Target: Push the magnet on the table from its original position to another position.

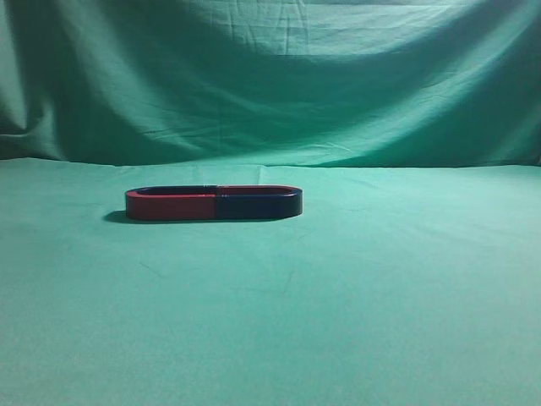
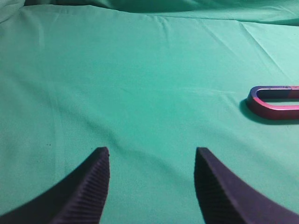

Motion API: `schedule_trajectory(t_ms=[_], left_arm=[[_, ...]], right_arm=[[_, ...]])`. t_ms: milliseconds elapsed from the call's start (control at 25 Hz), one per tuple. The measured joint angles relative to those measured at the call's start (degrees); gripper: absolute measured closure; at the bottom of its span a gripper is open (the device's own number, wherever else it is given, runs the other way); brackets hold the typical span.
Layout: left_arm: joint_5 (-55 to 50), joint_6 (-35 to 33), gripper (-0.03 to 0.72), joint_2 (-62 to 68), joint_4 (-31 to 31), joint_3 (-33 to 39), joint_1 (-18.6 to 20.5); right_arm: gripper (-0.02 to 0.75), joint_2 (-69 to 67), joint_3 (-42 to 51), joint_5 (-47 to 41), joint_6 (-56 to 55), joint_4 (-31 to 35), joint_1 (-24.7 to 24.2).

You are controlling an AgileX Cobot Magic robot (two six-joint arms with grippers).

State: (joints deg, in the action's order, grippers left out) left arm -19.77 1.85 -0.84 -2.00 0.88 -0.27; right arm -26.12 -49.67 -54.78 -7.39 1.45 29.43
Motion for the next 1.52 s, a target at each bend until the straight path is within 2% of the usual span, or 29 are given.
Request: schedule_trajectory(t_ms=[440, 600, 760, 1000, 1240, 1360, 1520], left_arm=[[0.0, 0.0, 0.316, 0.0, 0.0, 0.0, 0.0], [0.0, 0.0, 0.316, 0.0, 0.0, 0.0, 0.0], [0.0, 0.0, 0.316, 0.0, 0.0, 0.0, 0.0], [0.0, 0.0, 0.316, 0.0, 0.0, 0.0, 0.0], [0.0, 0.0, 0.316, 0.0, 0.0, 0.0, 0.0], [0.0, 0.0, 0.316, 0.0, 0.0, 0.0, 0.0], [0.0, 0.0, 0.316, 0.0, 0.0, 0.0, 0.0]], right_arm=[[0.738, 16.2, 6.68, -3.27, 1.65, -0.11, 0.0], [0.738, 19.71, 12.11, 2.27, 1.65, -1.37, 0.0], [0.738, 22.4, 20.94, 12.96, 1.67, -4.6, -0.93], [0.738, 26.49, 35.01, 28.08, 1.67, -6.18, -12.12], [0.738, 26.86, 45.72, 34.43, 1.67, -6.43, -22.86], [0.738, 26.86, 49.23, 35.3, 1.67, -6.43, -25.2], [0.738, 26.86, 51.14, 35.3, 1.67, -6.43, -25.79]])
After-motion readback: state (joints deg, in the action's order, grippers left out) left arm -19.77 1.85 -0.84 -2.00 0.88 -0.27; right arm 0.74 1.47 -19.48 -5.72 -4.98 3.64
